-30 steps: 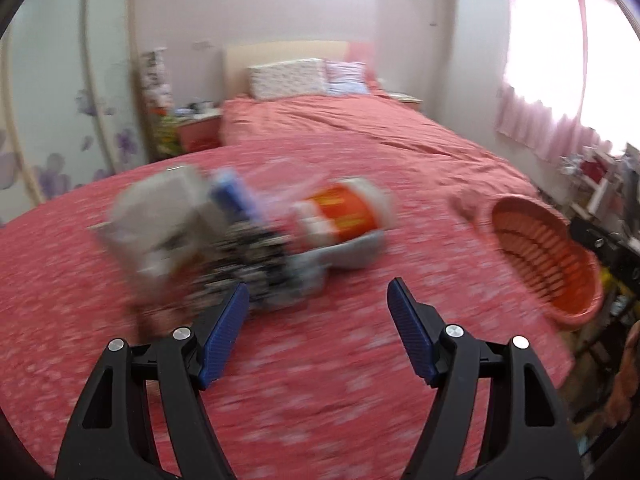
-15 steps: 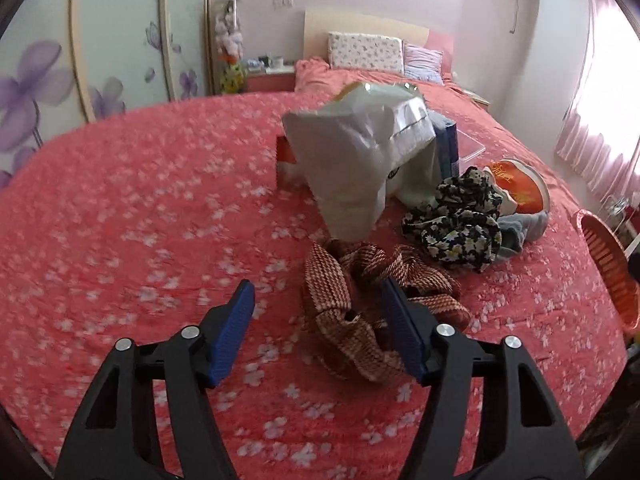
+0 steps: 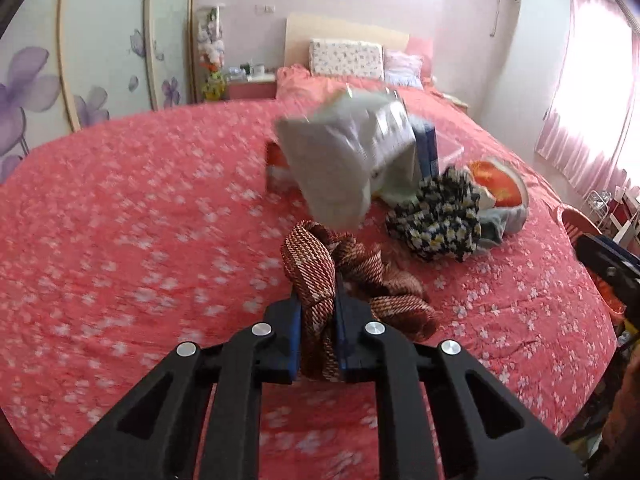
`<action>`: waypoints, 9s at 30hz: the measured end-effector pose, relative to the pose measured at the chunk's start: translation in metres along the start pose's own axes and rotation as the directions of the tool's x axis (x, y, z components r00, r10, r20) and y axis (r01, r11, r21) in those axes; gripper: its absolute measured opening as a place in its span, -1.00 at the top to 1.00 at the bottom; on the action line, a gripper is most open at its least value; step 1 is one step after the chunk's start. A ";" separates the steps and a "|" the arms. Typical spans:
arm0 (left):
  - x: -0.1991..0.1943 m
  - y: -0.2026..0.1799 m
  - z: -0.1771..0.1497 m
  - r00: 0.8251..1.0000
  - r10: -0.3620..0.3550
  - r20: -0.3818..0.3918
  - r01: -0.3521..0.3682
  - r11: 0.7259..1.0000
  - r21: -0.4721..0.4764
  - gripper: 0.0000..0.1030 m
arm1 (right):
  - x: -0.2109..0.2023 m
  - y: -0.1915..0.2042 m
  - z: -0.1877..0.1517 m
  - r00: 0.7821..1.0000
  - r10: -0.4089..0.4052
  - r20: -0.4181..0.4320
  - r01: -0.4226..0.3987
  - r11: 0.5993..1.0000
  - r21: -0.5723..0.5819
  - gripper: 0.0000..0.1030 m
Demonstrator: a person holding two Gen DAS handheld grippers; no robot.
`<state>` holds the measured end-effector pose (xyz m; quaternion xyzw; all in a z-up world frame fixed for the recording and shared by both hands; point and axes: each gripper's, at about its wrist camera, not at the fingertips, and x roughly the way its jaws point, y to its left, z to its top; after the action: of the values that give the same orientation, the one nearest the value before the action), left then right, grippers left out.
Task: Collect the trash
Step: 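Move the left gripper back to the bed and grasp the brown plaid cloth, then grasp the grey sock with the right gripper while the left gripper holds the plaid cloth, then carry the plaid cloth and sock over the basket and open both grippers, then grasp the white plastic bag with the left gripper while the right gripper grasps the floral scrunchie, then carry the bag and scrunchie toward the orange basket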
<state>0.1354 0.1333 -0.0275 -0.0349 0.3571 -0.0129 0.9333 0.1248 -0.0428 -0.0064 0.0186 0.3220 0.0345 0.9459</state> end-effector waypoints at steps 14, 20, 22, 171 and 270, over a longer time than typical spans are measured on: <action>-0.038 0.051 0.022 0.987 0.088 0.137 -0.082 0.996 -0.046 0.75 | 0.070 0.017 0.018 0.992 0.019 -0.124 -0.007 0.995 0.095 0.36; -0.035 0.055 0.029 0.988 0.072 0.139 -0.066 0.997 -0.050 0.75 | 0.102 0.018 0.017 0.972 0.064 -0.228 -0.036 0.991 0.126 0.75; -0.035 0.053 0.030 0.988 0.068 0.139 -0.062 0.997 -0.046 0.75 | 0.100 0.015 0.016 0.974 0.070 -0.216 -0.043 0.991 0.128 0.84; 0.019 0.005 0.076 0.994 0.081 0.079 -0.080 0.997 -0.007 -0.65 | -0.008 -0.077 0.001 0.997 -0.074 0.032 0.069 0.989 0.130 -0.14; -0.036 -0.085 0.063 0.932 -0.335 0.136 0.317 0.938 0.138 0.77 | -0.058 -0.111 0.013 0.974 -0.192 0.116 0.167 0.966 0.199 0.94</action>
<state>0.1507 0.0543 0.0495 -0.0412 0.2703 -0.1853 0.9439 0.0932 -0.1584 0.0330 0.0807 0.2598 -0.0835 0.9586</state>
